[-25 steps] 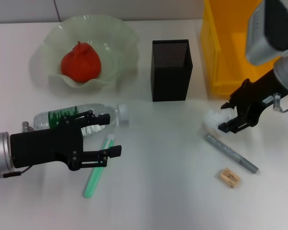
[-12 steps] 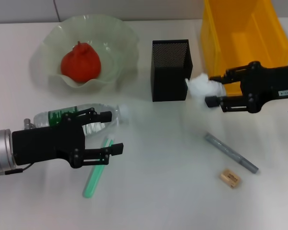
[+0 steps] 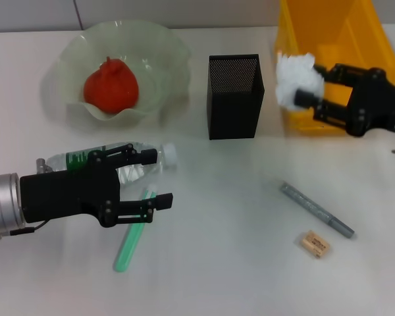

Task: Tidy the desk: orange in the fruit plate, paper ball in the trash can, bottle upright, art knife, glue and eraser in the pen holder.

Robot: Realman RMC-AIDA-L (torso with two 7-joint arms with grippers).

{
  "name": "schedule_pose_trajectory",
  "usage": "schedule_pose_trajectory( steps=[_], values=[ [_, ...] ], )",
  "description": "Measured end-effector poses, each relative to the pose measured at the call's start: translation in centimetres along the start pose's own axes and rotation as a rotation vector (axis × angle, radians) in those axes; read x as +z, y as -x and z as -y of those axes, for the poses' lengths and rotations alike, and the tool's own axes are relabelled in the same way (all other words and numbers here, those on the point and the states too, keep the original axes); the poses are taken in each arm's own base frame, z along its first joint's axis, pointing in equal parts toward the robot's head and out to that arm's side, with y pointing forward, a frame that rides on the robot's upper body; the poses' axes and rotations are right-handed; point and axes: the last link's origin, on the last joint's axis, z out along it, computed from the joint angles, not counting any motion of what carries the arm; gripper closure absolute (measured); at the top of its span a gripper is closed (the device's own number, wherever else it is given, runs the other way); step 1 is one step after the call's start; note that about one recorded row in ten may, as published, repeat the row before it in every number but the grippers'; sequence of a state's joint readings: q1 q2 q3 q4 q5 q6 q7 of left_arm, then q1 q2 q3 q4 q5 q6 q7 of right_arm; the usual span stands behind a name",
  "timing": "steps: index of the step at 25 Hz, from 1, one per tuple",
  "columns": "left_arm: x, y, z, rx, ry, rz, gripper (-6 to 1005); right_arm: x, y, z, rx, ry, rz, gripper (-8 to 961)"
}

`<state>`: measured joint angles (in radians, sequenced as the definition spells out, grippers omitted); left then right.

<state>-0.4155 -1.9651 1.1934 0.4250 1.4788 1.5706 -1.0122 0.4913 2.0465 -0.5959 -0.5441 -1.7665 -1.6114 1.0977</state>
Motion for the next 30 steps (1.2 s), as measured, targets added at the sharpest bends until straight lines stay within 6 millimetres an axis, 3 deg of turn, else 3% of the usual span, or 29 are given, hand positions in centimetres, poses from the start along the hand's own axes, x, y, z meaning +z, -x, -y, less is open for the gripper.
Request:
schedule_pose_trajectory(
  steps=[10,18,27,30],
  values=[
    [-0.1,0.0,0.0,0.002,-0.001,0.001,154,-0.2,-0.8,2.5,0.002,-0.31,0.121,418],
    [-0.2,0.0,0.1,0.003,-0.004,0.005,154,-0.6,-0.9,4.4,0.032,-0.462,0.146,417],
    [-0.3,0.0,0.3,0.008,-0.014,0.013,154,-0.5,-1.1,4.4,0.005,-0.486,0.147,418],
    [-0.3,0.0,0.4,0.008,-0.014,0.013,154,-0.5,-1.2,4.4,0.007,-0.486,0.147,368]
  ],
)
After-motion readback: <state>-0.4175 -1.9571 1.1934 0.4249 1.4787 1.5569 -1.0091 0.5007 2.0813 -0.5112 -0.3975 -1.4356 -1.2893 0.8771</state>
